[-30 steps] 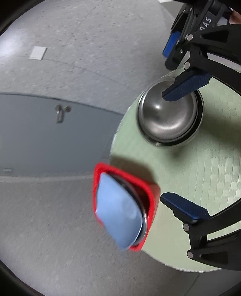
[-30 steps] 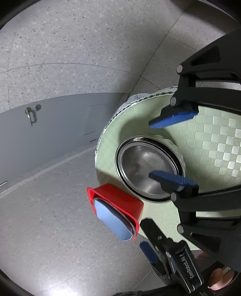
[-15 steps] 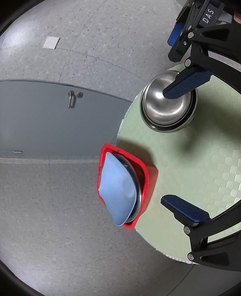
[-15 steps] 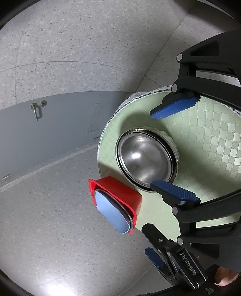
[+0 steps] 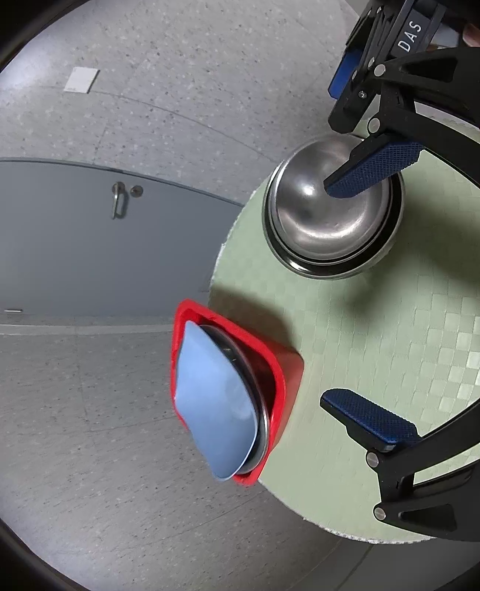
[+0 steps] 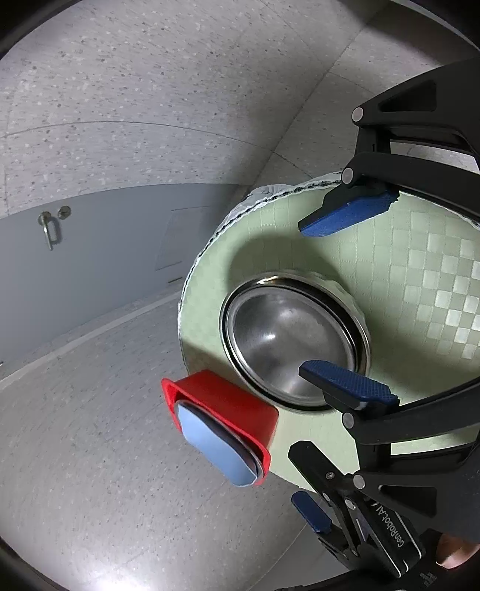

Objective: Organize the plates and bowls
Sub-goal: 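Move both grippers to the stacked steel bowls on the table, then grip the rim of the stacked steel bowls with both grippers and lift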

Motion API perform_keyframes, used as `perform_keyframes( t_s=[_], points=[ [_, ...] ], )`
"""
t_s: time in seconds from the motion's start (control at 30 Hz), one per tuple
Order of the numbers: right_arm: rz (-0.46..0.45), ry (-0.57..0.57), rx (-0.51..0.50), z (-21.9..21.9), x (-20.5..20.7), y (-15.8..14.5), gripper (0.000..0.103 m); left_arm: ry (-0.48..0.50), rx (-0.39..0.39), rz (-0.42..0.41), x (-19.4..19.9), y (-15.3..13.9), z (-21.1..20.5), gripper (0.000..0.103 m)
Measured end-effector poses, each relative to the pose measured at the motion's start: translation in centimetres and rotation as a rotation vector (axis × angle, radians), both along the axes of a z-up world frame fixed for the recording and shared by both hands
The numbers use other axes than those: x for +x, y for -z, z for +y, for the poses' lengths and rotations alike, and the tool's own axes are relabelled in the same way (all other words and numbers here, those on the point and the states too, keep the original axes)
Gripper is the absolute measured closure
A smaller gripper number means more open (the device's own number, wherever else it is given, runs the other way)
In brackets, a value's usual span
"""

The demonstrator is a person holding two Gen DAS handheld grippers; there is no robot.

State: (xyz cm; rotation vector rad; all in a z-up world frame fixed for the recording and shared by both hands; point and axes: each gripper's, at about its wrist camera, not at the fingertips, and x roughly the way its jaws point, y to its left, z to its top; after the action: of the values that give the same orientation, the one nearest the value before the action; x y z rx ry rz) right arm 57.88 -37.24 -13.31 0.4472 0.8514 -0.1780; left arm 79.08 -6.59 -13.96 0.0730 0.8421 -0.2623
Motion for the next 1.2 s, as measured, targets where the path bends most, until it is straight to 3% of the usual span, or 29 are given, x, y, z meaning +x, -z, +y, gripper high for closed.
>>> perform_keyframes(
  t_s=[0.5,0.73,0.93,1.03,1.2],
  points=[
    [0.107,-0.012,0.088,-1.9,3.3,4.4,0.032,-0.032,0.003,0.141,6.7,4.9,-1.7,0.003],
    [0.137,-0.026,0.125,-2.1,4.1,5.6,0.033,0.000,-0.038,0.218,9.3,6.4,-2.2,0.023],
    [0.137,-0.060,0.173,-1.8,4.4,6.4,0.047,0.051,-0.077,0.245,11.0,6.7,-2.2,0.046],
    [0.133,-0.069,0.183,-1.6,4.4,6.4,0.054,0.093,-0.096,0.247,11.7,6.6,-2.4,0.064],
    [0.137,-0.061,0.176,-1.4,4.4,6.3,0.055,0.094,-0.084,0.245,12.1,6.6,-2.1,0.064]
  ],
)
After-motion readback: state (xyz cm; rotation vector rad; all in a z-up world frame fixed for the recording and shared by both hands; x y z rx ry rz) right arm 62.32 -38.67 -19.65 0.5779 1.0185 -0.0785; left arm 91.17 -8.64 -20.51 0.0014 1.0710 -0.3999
